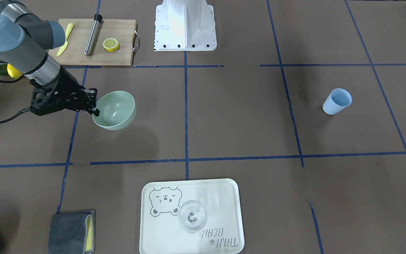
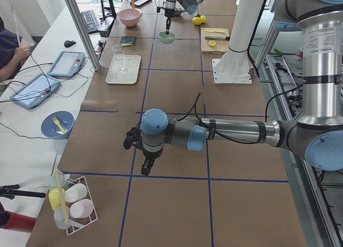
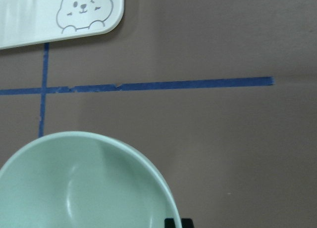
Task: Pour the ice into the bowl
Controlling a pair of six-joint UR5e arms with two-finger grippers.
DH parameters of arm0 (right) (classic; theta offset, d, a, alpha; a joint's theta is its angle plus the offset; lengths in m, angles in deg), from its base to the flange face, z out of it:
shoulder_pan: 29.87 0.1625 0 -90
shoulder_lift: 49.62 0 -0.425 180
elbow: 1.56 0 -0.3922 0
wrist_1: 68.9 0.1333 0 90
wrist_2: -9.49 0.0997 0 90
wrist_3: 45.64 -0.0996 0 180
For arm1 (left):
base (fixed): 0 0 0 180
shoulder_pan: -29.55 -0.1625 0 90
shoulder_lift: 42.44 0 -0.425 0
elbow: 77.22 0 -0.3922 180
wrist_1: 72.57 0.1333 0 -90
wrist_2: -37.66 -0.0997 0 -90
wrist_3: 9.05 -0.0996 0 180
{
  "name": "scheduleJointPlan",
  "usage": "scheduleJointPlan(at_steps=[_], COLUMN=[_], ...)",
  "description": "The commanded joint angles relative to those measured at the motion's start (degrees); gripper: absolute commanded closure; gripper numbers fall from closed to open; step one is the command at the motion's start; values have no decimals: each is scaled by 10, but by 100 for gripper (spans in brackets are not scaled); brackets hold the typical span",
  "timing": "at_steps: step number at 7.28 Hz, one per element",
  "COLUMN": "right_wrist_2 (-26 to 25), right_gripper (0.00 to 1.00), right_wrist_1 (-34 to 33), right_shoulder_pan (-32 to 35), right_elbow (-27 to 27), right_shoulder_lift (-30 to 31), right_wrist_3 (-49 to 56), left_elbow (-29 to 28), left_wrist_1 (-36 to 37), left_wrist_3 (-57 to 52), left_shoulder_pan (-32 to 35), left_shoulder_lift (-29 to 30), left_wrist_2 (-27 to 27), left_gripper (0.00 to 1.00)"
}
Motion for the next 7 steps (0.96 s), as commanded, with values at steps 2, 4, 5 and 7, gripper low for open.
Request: scheduleJointPlan(at_steps=[2, 4, 5, 7], right_wrist_2=[-93, -123, -139, -140], right_gripper=[100, 100, 100, 100], right_wrist_1=[-153, -189, -192, -192], right_shoulder_pan=[-102, -135, -143, -166], right_elbow=[-14, -125, -181, -204], right_shoulder_lift=[-151, -271, -312, -316], right_wrist_3=[-64, -126, -131, -144], left_elbow=[0, 0, 0, 0], left_wrist_1=[-1, 0, 0, 1], left_wrist_3=[0, 0, 0, 0], left_shoulder_pan=[0, 0, -1, -2], left_shoulder_lift=[0, 1, 1, 1], left_wrist_2=[0, 0, 0, 0], left_gripper=[0, 0, 0, 0])
